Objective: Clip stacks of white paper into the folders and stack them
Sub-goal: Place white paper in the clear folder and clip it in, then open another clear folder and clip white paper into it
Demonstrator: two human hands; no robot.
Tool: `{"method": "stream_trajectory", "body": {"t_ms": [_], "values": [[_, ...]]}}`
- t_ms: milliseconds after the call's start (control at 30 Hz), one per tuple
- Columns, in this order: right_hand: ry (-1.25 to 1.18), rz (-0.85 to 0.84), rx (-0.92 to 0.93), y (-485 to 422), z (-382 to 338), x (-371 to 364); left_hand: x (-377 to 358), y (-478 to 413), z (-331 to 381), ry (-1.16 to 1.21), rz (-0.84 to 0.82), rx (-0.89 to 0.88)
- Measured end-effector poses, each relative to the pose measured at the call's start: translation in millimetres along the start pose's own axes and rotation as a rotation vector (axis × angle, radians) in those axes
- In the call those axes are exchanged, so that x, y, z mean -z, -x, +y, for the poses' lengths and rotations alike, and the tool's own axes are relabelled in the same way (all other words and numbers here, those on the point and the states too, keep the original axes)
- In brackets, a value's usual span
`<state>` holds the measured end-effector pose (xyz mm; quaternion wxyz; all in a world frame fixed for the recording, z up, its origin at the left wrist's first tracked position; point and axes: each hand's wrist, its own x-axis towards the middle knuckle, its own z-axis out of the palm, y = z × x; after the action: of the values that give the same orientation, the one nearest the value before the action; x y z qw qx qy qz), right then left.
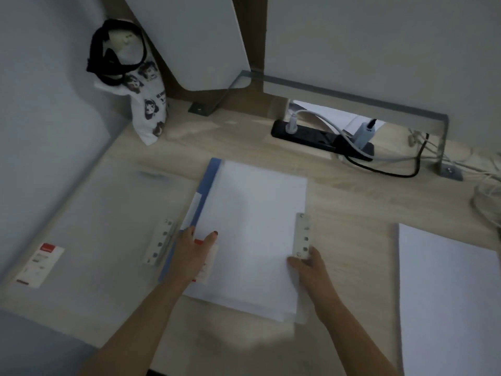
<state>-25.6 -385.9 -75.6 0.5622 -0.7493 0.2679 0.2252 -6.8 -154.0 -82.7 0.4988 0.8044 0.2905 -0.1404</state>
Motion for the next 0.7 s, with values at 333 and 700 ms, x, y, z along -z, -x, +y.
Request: {"method": "stream_trajectory", "body": {"t_ms": [333,700], "values": [[0.429,0.213,0.309,0.9,-41.2,-57.6,91.4,-34.3,-23.2,-0.34,0.242,-0.182],[0.21,-0.49,0.161,20.9,-87.9,-183.2,209.0,-85.8,-72.2,-0.451,0.322,0.227]]}}
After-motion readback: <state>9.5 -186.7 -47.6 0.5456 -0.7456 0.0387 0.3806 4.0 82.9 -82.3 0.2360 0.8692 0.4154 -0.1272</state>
